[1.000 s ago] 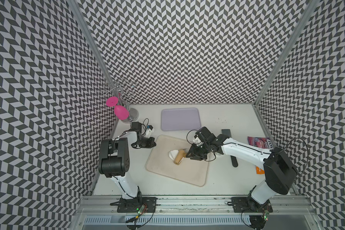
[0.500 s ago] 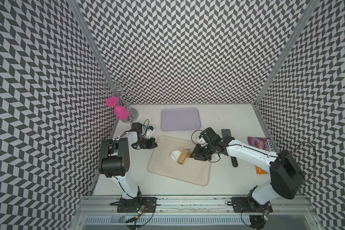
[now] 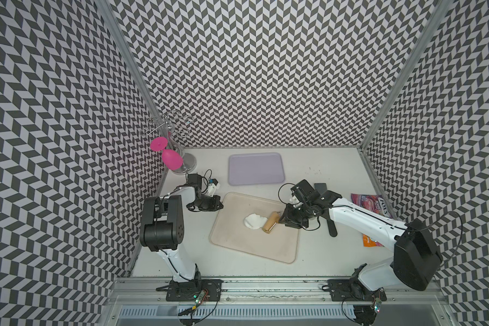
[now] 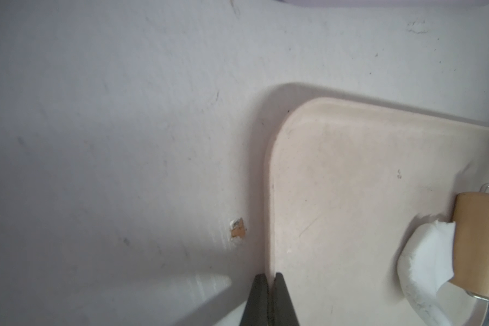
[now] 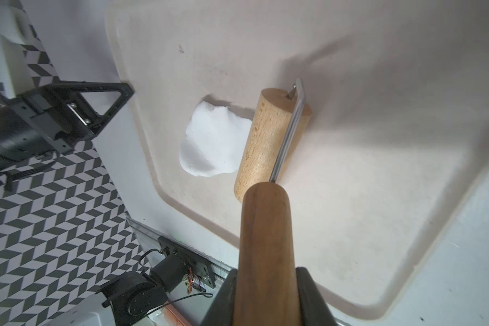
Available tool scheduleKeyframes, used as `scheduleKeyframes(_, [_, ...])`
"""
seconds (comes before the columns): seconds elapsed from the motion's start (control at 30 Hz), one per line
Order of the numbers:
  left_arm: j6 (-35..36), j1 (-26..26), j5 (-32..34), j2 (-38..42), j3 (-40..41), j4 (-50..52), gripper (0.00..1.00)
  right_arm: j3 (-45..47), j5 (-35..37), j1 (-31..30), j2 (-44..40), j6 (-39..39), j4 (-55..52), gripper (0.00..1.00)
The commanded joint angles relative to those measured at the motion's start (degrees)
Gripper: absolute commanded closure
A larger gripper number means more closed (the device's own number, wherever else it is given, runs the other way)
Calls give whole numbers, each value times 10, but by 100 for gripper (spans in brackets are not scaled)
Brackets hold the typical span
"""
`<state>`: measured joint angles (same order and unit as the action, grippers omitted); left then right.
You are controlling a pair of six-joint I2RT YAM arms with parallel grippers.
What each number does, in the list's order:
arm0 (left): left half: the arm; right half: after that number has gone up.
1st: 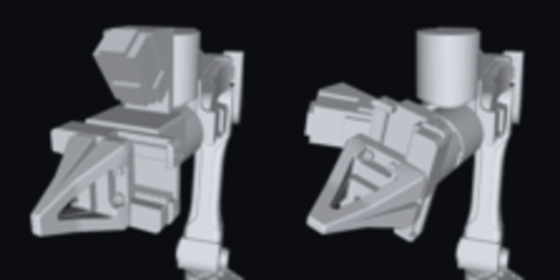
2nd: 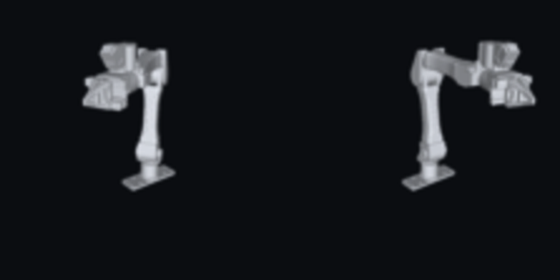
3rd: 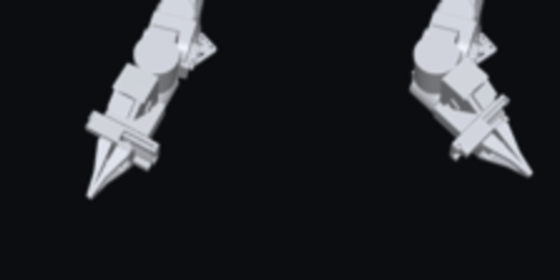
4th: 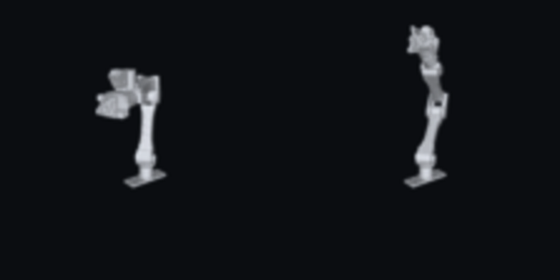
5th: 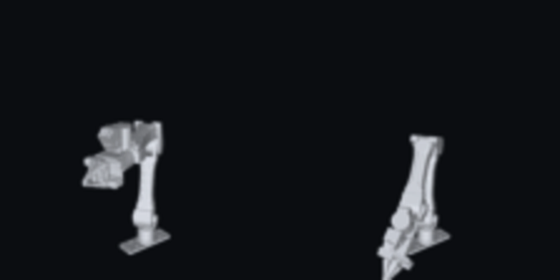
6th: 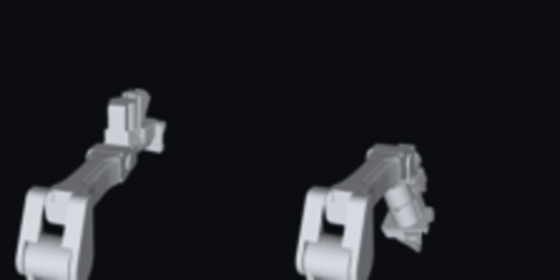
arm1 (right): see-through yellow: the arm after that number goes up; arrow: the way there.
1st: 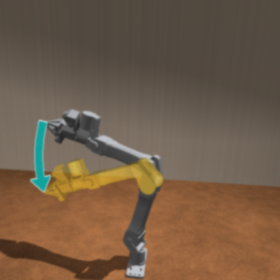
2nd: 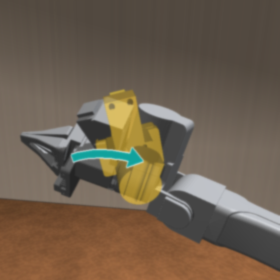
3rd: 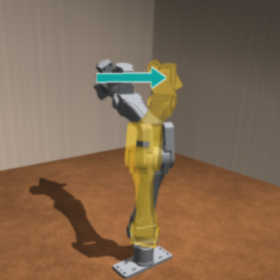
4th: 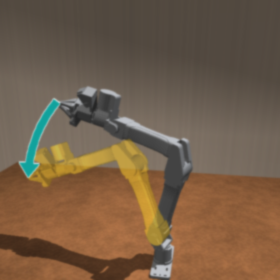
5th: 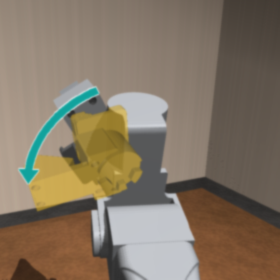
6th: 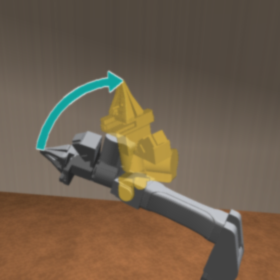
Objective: Roll out the dumpling wrappers from the dough
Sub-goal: Flatten out the dough on the work surface.
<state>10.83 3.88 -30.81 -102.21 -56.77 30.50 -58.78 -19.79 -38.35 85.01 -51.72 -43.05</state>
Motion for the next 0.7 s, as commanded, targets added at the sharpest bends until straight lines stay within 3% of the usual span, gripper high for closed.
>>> scheduleKeyframes(0.0, [10,12,37,-2,7,8,100,34,167,13,42,-20,-278,100])
scheduleKeyframes(0.2, [14,12,26,0,7,10,100,-50,187,13,36,17,-293,100])
scheduleKeyframes(0.4, [16,11,20,3,8,11,100,-191,198,3,26,92,-300,100])
scheduleKeyframes(0.53, [15,11,19,3,8,12,100,-256,164,-41,38,141,-276,100])
scheduleKeyframes(0.67, [16,10,16,3,8,12,100,-351,202,-127,98,151,-289,100])
